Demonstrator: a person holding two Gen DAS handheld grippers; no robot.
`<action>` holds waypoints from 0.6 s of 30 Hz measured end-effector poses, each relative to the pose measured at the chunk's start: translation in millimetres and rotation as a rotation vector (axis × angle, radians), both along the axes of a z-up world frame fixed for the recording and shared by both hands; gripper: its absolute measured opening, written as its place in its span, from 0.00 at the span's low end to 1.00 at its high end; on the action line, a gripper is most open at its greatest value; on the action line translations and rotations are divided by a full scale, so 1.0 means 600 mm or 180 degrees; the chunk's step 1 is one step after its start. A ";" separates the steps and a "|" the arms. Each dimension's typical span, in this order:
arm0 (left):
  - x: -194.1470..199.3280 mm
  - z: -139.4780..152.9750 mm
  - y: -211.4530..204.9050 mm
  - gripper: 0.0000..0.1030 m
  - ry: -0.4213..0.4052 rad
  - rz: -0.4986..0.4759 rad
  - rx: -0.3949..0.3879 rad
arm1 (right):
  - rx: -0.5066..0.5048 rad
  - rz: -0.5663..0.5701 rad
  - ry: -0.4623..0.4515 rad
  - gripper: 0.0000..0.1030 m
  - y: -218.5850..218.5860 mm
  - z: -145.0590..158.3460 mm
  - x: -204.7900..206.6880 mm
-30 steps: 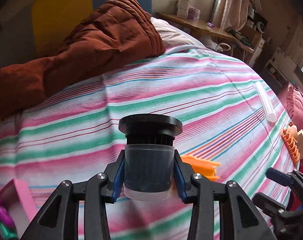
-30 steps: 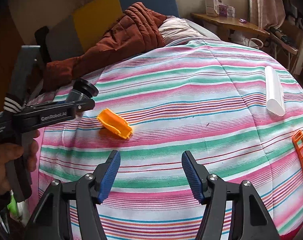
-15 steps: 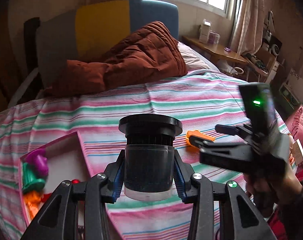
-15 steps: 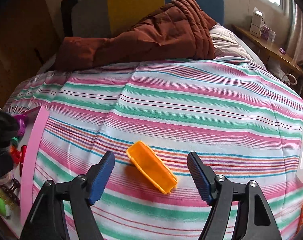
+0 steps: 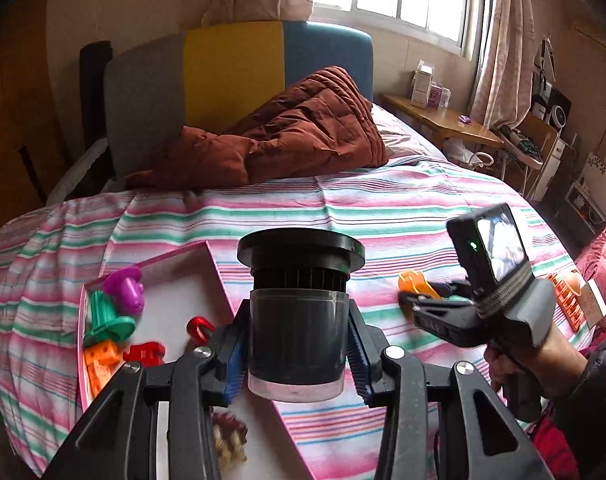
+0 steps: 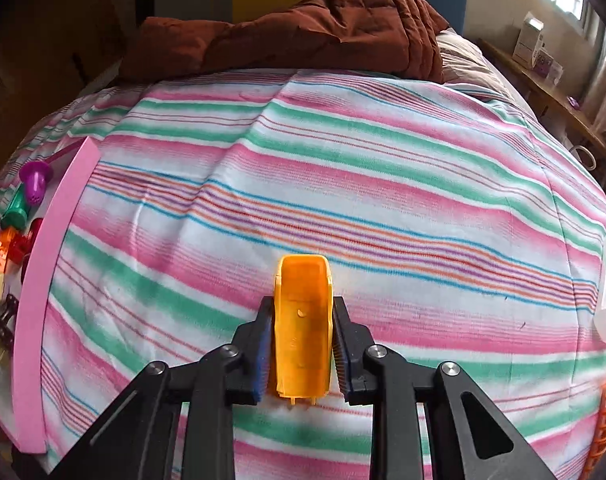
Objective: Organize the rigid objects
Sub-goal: 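Carry the black-and-clear cup into the tray and open the left gripper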
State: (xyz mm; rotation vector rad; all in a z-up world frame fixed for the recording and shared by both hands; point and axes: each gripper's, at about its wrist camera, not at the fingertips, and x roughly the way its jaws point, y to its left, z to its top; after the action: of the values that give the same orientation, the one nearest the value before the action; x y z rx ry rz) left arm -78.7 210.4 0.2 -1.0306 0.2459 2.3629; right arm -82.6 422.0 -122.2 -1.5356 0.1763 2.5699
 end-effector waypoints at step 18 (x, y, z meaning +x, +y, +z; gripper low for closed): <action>0.068 -0.024 -0.073 0.42 -0.0002 0.0128 -0.0032 | 0.0075 -0.0034 0.0200 0.26 -0.049 0.001 0.118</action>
State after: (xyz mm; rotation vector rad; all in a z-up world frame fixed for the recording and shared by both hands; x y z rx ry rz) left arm -37.7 166.5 -14.2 -1.0503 0.2393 2.3996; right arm -12.0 392.9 -121.7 -1.4431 0.1602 2.6040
